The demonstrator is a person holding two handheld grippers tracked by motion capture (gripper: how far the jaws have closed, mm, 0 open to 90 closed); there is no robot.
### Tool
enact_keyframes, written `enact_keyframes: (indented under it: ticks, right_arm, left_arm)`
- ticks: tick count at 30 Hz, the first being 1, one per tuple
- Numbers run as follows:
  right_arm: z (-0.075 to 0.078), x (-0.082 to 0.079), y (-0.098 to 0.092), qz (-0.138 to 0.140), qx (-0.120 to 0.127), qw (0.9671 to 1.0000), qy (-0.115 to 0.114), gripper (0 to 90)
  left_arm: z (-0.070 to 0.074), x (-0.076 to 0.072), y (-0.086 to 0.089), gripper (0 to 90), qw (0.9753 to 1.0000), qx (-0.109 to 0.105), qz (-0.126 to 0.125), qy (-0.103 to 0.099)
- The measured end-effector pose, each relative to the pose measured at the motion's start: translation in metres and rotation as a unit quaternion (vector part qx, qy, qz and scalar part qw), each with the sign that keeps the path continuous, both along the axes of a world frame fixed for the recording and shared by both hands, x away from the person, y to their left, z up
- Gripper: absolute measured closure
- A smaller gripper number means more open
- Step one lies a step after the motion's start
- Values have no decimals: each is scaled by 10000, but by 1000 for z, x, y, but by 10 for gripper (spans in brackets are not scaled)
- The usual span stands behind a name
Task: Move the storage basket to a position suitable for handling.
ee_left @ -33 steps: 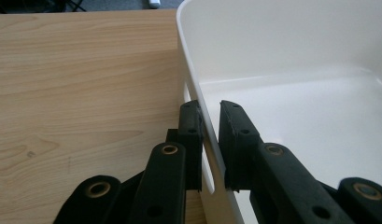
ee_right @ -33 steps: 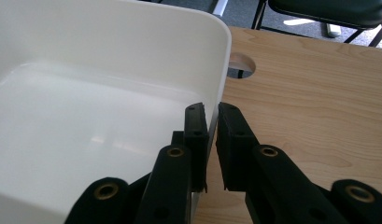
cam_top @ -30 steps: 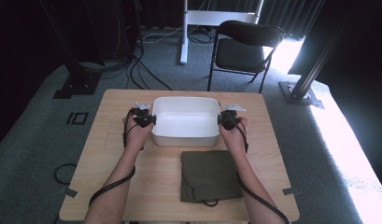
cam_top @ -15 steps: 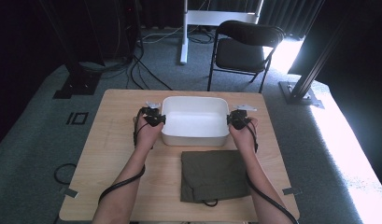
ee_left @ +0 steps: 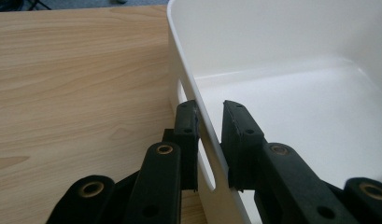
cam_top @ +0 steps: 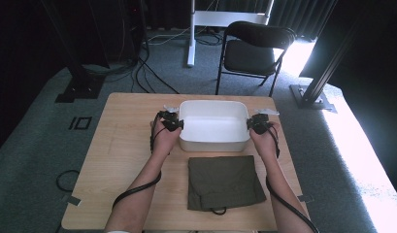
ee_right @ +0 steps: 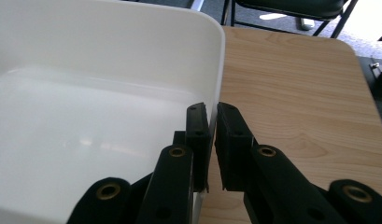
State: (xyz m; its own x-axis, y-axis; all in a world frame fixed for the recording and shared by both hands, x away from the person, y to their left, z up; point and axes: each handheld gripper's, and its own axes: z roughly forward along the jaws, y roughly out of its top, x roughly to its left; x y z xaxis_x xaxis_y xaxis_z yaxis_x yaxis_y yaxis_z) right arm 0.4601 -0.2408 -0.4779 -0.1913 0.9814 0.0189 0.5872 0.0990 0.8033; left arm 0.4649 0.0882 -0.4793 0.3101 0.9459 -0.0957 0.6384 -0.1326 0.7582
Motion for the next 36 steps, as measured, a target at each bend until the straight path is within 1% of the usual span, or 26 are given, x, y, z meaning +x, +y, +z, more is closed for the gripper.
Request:
enact_keyframes:
  ticks: [5,9,11,13,15,18,20,21,23,24,25,26,28,29,30,31,32,33,34,35,36]
  right_arm:
    - [0,-1,-11,-57,-24,10000,-18,841]
    - [0,-3,-20,-100,-35,9999,-10,839]
    - [0,-4,-25,-124,-12,9999,-5,839]
    - [0,-5,-29,-147,2,9999,3,839]
    - [-1,-5,-32,-160,8,9999,-2,838]
    - [0,-6,-33,-153,-30,9999,0,837]
    - [-1,-6,-34,-151,6,9999,-17,836]
    - [-1,-6,-34,-155,21,9999,-24,836]
    - [-2,-6,-35,-164,76,9998,-31,835]
    - [-2,-7,-35,-168,89,9998,-36,833]
    - [-2,-7,-34,-160,44,9999,-44,826]
    - [-2,-8,-33,-135,11,9999,-45,800]
    - [-2,-9,-33,-40,14,10000,-52,736]
    - [-2,-9,-33,11,21,10000,-59,694]
    - [-2,-8,-33,159,106,9997,-178,617]
    - [-2,-8,-33,159,106,9997,-178,617]
    - [-2,-8,-33,303,166,9989,-330,513]
    - [-2,-8,-32,401,229,9981,-405,445]
    - [-2,-8,-31,441,310,9974,-479,400]
    - [-1,-9,-30,486,372,9968,-511,397]
    - [-1,-9,-29,543,397,9964,-523,378]
  left_arm:
    - [0,2,-11,779,10000,-29,-68,3]
    - [-1,5,-18,776,9998,-86,-180,1]
    - [0,6,-23,773,9997,-40,-233,-2]
    - [0,7,-27,773,9997,-46,-257,-3]
    - [0,8,-30,773,9996,23,-271,4]
    - [0,8,-31,771,9996,4,-272,7]
    - [0,8,-30,767,9996,-51,-282,29]
    - [-1,8,-30,759,9995,-39,-326,14]
    - [-4,9,-30,683,9989,-159,-434,57]
    - [-5,9,-31,647,9987,-151,-477,72]
    - [-5,9,-31,621,9987,-161,-476,38]
    - [-4,9,-31,618,9987,-179,-472,8]
    - [-2,9,-32,568,9984,-229,-514,-18]
    - [0,9,-32,541,9981,-197,-581,9]
    - [1,9,-31,522,9978,-218,-620,31]
    - [1,9,-31,501,9978,-218,-620,31]
    - [3,9,-28,471,9967,-451,-670,40]
    - [4,9,-26,470,9964,-439,-719,-63]
    - [6,9,-25,461,9964,-364,-749,-142]
    - [8,8,-25,447,9963,-370,-768,-139]
    - [9,8,-25,443,9958,-391,-804,-186]
